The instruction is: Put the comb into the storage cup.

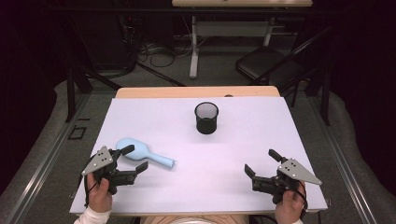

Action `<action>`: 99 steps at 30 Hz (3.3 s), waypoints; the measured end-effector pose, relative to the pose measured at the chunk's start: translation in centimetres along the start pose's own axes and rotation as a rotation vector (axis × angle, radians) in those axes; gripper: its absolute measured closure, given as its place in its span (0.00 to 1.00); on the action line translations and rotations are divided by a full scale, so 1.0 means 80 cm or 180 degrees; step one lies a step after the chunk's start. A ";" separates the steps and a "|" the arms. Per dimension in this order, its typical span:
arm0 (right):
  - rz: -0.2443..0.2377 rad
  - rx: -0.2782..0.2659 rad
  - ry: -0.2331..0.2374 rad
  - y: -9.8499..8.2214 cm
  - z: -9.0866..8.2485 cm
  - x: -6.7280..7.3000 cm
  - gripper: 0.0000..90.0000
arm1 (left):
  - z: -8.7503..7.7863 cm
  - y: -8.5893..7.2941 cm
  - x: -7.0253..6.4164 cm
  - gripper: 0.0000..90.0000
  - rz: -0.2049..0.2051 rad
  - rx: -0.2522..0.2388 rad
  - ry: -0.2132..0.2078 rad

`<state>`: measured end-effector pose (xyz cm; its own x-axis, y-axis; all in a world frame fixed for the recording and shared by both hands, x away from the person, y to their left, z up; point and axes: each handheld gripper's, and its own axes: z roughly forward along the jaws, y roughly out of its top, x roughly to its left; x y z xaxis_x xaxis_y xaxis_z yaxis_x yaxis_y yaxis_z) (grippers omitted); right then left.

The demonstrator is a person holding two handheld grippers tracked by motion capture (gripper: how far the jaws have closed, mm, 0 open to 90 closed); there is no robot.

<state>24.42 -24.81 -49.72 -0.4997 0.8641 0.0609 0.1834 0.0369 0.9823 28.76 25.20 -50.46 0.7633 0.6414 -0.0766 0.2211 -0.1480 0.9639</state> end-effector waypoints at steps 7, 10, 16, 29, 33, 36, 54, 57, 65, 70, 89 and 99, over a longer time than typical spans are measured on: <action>-0.0026 0.0058 -0.0023 -0.002 0.004 0.000 0.00 | 0.000 0.003 -0.001 0.17 -0.0009 -0.0036 -0.0009; -0.0005 0.0103 -0.0037 -0.003 0.006 -0.001 0.00 | 0.005 0.003 -0.002 0.17 -0.0016 0.0003 -0.0033; -0.0034 0.0064 -0.0038 -0.002 0.010 0.006 0.00 | 0.018 0.003 -0.011 0.18 0.0091 0.0160 -0.0004; -0.0029 0.0191 -0.0115 -0.003 0.017 0.014 0.01 | 0.022 0.019 -0.025 0.23 0.0266 0.0300 0.0082; -0.0038 0.0194 -0.0122 -0.003 0.019 0.017 0.01 | 0.023 0.025 -0.026 0.26 0.0163 0.0355 0.0091; -0.0053 0.0193 -0.0111 -0.004 0.020 0.019 0.02 | 0.024 0.029 -0.024 0.28 0.0054 0.0457 0.0102; -0.0044 0.0173 -0.0100 -0.006 0.021 0.015 0.08 | 0.045 0.046 -0.016 0.60 -0.0387 0.0410 0.0202; -0.0040 0.0181 -0.0111 -0.007 0.021 0.014 0.09 | 0.049 0.046 -0.013 0.61 -0.0449 0.0496 0.0271; 0.0020 0.0203 -0.0122 -0.008 0.021 0.011 0.10 | 0.058 0.043 -0.006 0.61 -0.0425 0.0568 0.0366; -0.0010 0.0196 -0.0117 -0.009 0.022 0.011 0.10 | 0.065 0.038 -0.006 0.62 -0.0609 0.0629 0.0368; -0.0103 0.0204 -0.0172 -0.010 0.023 0.015 0.10 | 0.096 0.023 0.003 0.84 -0.0706 0.0875 0.0675; -0.0058 0.0236 -0.0174 -0.011 0.023 0.012 0.10 | 0.113 0.015 0.005 0.98 -0.0731 0.1068 0.0730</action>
<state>25.33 -23.07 -50.85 -0.4570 0.8889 0.0313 0.2378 0.0882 0.9673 34.80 18.50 -51.65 0.5261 0.8304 -0.1836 0.5816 -0.1938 0.7901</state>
